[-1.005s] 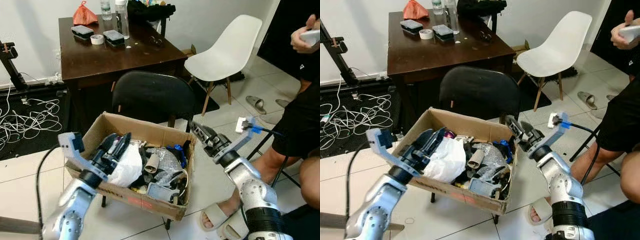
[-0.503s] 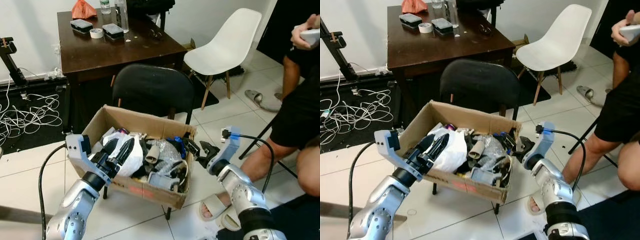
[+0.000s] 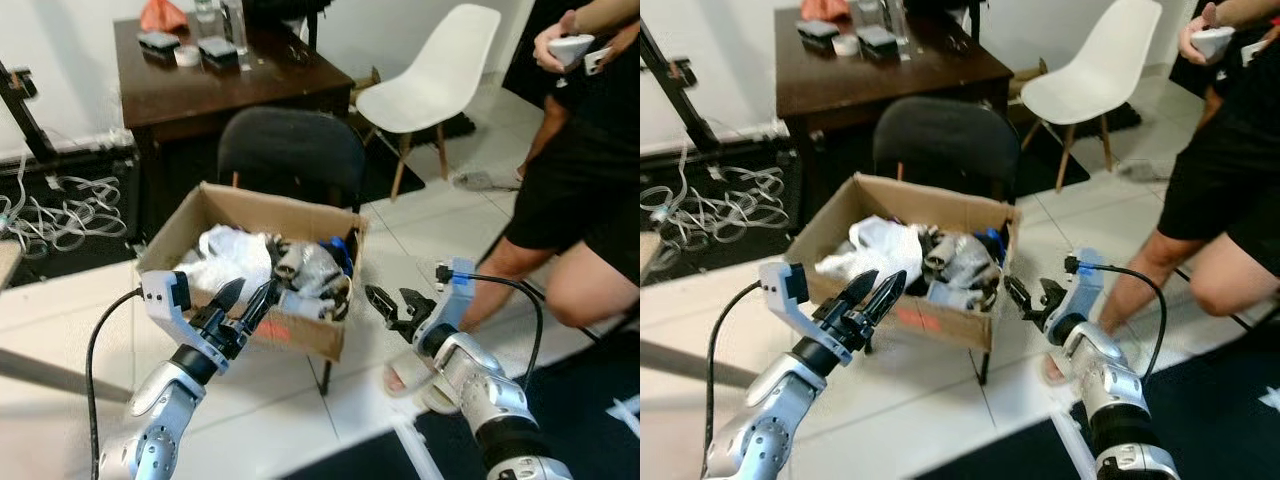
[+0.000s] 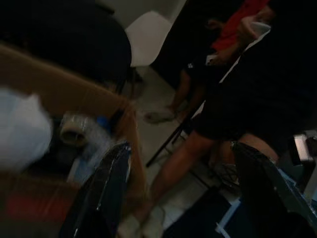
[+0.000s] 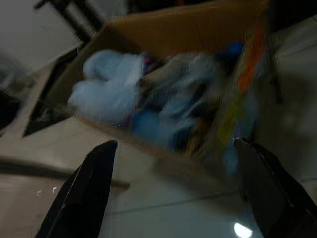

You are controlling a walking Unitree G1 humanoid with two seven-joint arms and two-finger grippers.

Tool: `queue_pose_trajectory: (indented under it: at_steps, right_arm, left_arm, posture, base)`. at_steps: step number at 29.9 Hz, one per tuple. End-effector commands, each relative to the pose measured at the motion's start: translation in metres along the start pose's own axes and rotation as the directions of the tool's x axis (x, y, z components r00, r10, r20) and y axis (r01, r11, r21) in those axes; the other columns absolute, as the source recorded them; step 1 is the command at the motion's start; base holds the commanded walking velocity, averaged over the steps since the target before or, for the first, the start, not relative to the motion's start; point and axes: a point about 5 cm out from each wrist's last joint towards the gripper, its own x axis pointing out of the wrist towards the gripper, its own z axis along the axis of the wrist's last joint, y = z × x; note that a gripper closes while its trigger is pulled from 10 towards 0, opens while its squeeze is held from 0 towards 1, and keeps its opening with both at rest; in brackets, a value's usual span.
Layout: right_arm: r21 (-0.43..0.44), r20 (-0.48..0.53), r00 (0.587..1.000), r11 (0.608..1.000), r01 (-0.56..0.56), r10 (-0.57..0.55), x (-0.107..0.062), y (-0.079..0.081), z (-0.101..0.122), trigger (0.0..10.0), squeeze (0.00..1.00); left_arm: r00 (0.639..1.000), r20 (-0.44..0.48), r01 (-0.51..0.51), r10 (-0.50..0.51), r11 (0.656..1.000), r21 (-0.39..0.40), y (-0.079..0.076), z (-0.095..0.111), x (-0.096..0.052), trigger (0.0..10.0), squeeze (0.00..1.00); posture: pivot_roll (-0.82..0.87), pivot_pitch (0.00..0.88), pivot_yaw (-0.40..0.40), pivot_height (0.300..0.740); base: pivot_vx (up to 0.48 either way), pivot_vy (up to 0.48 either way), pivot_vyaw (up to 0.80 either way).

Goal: Picking trash to rubbish bin

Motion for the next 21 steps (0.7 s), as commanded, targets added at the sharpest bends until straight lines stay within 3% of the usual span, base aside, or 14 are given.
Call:
queue_pose_trajectory:
  at_steps: [1, 12, 14, 15, 18, 21]
  right_arm:
    - [-0.007, -0.049, 0.999, 1.000, -0.024, 0.024, 0.000, 0.005, -0.014, 10.0, 0.00]
    - [-0.101, -0.154, 0.988, 0.995, -0.019, 0.004, -0.001, 0.006, -0.038, 10.0, 0.00]
    - [-0.132, -0.237, 0.971, 0.991, 0.005, -0.036, -0.009, 0.000, -0.058, 10.0, 0.00]
    - [-0.132, -0.237, 0.971, 0.991, 0.005, -0.036, -0.009, 0.000, -0.058, 10.0, 0.00]
    - [-0.151, -0.330, 0.938, 0.987, 0.057, -0.104, -0.024, -0.011, -0.082, 10.0, 0.00]
    - [-0.203, -0.405, 0.895, 0.973, 0.113, -0.188, -0.040, -0.023, -0.100, 10.0, 0.00]
  left_arm:
    - [1.000, -0.011, -0.006, 0.006, 1.000, 0.018, 0.001, -0.002, -0.005, 10.0, 0.00]
    - [0.999, -0.036, -0.002, 0.004, 0.999, 0.046, 0.002, -0.007, -0.008, 10.0, 0.00]
    - [0.993, -0.108, -0.028, 0.043, 0.990, 0.136, 0.009, -0.017, -0.012, 10.0, 0.00]
    - [0.993, -0.108, -0.028, 0.043, 0.990, 0.136, 0.009, -0.017, -0.012, 10.0, 0.00]
    - [0.948, -0.238, -0.125, 0.210, 0.937, 0.326, 0.030, -0.037, -0.019, 10.0, 0.00]
    - [0.910, -0.275, -0.182, 0.311, 0.894, 0.410, 0.043, -0.047, -0.026, 10.0, 0.00]
  posture:
    - [-0.11, 0.202, 0.030, 0.740]
    - [-0.11, 0.194, 0.024, 0.740]
    - [-0.10, 0.192, 0.023, 0.740]
    - [-0.10, 0.192, 0.023, 0.740]
    - [-0.10, 0.194, 0.024, 0.740]
    - [-0.11, 0.193, 0.026, 0.740]
  base:
    - [-0.364, 0.000, 0.00]
    - [-0.356, 0.000, 0.00]
    - [-0.129, 0.000, 0.00]
    - [0.000, 0.000, 0.00]
    - [0.000, 0.000, 0.42]
    - [0.000, 0.000, 0.72]
